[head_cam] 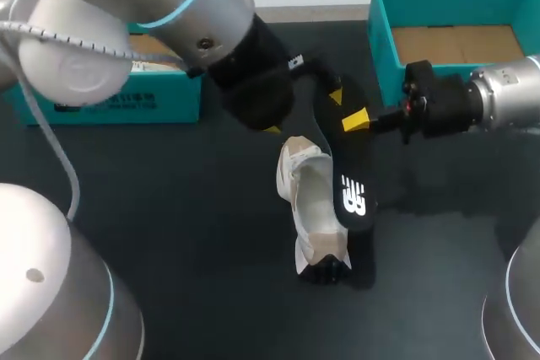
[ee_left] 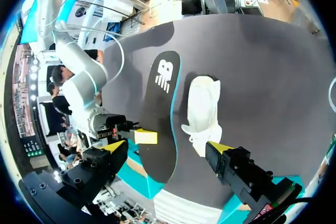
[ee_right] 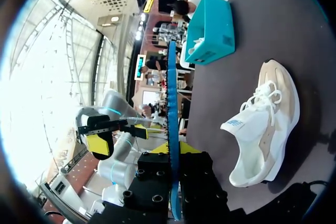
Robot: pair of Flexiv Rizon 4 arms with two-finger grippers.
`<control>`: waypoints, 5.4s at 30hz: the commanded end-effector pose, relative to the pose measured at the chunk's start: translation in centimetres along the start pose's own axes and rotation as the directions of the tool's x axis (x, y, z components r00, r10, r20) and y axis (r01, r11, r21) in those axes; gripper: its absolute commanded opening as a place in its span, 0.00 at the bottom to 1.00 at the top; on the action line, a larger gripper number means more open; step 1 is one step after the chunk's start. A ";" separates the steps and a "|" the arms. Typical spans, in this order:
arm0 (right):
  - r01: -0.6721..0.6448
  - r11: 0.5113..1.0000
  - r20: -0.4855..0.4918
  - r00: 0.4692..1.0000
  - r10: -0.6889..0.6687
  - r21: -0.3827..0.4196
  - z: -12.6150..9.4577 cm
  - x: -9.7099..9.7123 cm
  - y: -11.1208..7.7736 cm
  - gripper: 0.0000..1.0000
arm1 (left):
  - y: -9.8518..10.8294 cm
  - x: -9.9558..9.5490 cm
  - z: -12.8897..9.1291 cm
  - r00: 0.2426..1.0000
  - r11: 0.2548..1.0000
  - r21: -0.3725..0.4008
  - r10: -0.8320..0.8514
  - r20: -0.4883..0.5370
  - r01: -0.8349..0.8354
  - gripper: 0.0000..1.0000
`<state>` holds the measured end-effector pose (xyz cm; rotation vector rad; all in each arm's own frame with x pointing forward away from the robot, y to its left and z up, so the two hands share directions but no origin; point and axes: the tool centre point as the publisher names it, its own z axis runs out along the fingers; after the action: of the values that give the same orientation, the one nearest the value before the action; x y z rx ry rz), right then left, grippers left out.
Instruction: Take the shoe out of the shoebox, open the shoe tongue, remove and reinsert the insole, then place the shoe into the shoebox
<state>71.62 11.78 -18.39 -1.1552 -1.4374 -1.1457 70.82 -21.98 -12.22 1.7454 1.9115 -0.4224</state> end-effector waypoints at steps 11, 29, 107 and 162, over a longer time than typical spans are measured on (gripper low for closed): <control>-0.004 1.000 0.005 1.000 0.004 -0.002 -0.1 0.2 -0.1 0.00 | -0.1 4.6 0.3 0.728 0.999 -0.028 0.039 0.685 -0.027 1.00; -0.019 1.000 0.001 1.000 0.019 0.005 -0.2 0.0 -0.3 0.00 | 0.4 5.2 0.3 0.723 1.000 -0.017 0.025 0.690 -0.018 1.00; -0.029 0.997 -0.103 0.994 0.023 -0.066 5.1 2.3 -1.8 1.00 | 1.9 2.0 5.3 0.586 0.997 0.053 -0.076 0.807 0.057 0.00; 0.762 0.157 0.210 0.028 -0.977 0.629 -3.3 -0.9 -1.2 1.00 | -1.3 2.9 -1.7 0.442 0.569 0.707 -0.809 0.389 0.420 0.00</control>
<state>69.88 8.08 -18.53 -0.4113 -2.7432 -1.5384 69.31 -18.86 -12.64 0.7177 1.8583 -1.7746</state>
